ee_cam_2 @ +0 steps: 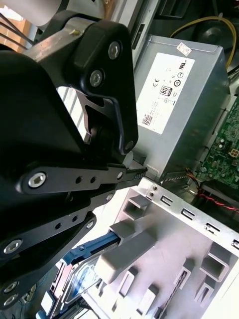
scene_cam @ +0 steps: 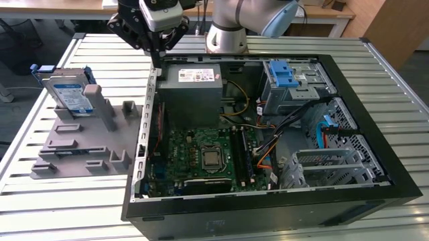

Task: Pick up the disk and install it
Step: 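Reach for the disk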

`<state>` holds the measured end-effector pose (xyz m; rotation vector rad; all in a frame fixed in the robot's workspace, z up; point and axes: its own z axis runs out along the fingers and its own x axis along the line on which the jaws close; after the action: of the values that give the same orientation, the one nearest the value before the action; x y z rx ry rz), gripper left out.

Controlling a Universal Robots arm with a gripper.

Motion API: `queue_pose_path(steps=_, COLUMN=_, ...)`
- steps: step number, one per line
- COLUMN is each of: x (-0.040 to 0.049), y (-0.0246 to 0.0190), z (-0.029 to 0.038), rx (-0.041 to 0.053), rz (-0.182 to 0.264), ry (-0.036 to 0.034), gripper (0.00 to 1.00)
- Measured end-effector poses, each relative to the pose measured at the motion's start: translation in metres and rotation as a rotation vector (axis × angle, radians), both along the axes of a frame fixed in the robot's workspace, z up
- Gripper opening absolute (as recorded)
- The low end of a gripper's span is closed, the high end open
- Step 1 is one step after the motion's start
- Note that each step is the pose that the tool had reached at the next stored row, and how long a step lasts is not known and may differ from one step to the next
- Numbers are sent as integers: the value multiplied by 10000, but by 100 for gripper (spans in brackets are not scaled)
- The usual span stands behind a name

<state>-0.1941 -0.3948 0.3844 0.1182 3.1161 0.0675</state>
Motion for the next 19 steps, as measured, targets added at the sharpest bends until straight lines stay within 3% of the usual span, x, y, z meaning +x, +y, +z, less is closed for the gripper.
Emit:
queue_pose_path(steps=4, x=-33, y=14, z=0, rx=0, rz=0, ry=0, gripper=11)
queue_pose_path(steps=10, x=-92, y=72, z=0, rx=1, rz=0, ry=0, gripper=11)
queue_pose_path(steps=19, x=-236, y=89, z=-1, rx=0, rz=0, ry=0, gripper=11)
